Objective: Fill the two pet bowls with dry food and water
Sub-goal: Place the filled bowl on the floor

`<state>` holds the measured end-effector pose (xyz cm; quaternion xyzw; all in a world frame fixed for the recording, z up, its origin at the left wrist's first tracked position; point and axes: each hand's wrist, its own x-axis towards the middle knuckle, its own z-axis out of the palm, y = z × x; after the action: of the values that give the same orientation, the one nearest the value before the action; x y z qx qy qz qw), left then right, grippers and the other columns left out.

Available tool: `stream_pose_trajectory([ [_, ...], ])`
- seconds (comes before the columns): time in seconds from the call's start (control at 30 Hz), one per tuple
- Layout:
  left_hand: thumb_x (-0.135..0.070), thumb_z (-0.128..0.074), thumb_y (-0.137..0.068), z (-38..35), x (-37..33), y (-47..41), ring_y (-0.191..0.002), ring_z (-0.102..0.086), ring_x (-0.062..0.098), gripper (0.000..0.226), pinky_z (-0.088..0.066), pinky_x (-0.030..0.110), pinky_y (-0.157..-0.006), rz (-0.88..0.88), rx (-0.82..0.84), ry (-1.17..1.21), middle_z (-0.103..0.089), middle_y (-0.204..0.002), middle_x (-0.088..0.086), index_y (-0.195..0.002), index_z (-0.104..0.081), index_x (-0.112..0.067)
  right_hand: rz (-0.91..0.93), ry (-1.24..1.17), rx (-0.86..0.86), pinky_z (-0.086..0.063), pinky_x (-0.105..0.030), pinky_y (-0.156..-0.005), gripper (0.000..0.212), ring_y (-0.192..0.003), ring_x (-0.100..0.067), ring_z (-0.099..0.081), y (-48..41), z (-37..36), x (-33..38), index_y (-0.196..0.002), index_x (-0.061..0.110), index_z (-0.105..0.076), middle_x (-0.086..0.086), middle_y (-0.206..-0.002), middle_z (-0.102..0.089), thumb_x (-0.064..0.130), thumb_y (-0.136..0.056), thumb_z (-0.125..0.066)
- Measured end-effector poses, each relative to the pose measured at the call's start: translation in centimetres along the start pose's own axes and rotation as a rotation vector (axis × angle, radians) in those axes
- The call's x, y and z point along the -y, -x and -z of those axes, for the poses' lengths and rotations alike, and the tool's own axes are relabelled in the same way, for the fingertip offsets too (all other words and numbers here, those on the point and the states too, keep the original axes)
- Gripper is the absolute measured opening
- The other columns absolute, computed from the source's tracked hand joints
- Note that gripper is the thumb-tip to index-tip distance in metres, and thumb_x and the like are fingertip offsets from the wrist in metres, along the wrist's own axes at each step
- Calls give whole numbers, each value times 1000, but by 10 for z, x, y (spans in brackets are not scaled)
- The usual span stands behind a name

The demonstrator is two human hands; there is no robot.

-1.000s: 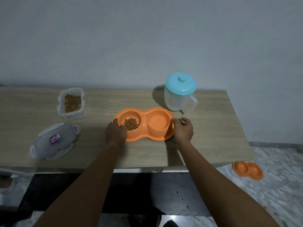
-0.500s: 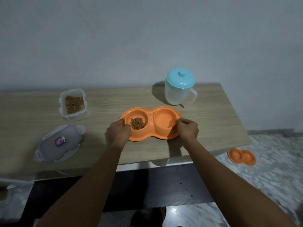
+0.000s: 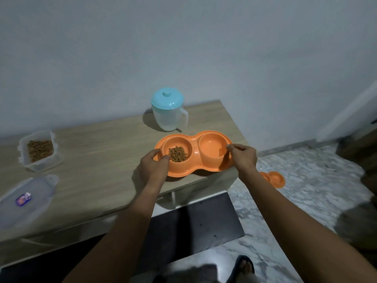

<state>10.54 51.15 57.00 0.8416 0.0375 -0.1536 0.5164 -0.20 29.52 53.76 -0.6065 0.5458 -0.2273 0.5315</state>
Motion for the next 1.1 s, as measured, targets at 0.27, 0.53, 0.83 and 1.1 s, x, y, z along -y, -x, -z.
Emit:
stream_pose_trajectory([
  [0.27, -38, -71, -77, -165, -42, 61, -91, -58, 18, 42, -47, 25, -72, -63, 23, 9, -67, -114, -7, -118, -67, -30, 21, -75, 3, -46, -34, -82, 18, -99, -20, -61, -110, 147, -21, -103, 14, -77, -2, -103, -70, 22, -88, -74],
  [0.53, -34, -74, -73, -348, -77, 117, -102, -65, 24, 47, -52, 37, -93, -14, 25, 28, -70, -112, 1, -118, -68, -26, 34, -20, 56, -45, -32, -82, 6, -94, -14, -61, -245, 286, -32, -94, 21, -76, 6, -94, -69, 23, -89, -74],
  [0.83, -14, -71, -86, -496, -36, 82, -89, -58, 13, 31, -37, 3, -59, -15, 126, 77, -66, -99, 4, -117, -69, -9, -26, 77, 7, -52, -34, -92, 15, -102, -14, -66, -376, 312, -109, -98, 22, -80, 4, -107, -76, 26, -85, -77],
  [1.1, -19, -68, -86, -668, 163, -43, -88, -65, 16, 21, -47, 29, -74, -8, -47, 56, -70, -90, -1, -106, -75, -18, -15, 126, 118, -54, -42, -99, 23, -108, -17, -68, -546, 204, -337, -101, 23, -81, 3, -110, -76, 31, -80, -80],
])
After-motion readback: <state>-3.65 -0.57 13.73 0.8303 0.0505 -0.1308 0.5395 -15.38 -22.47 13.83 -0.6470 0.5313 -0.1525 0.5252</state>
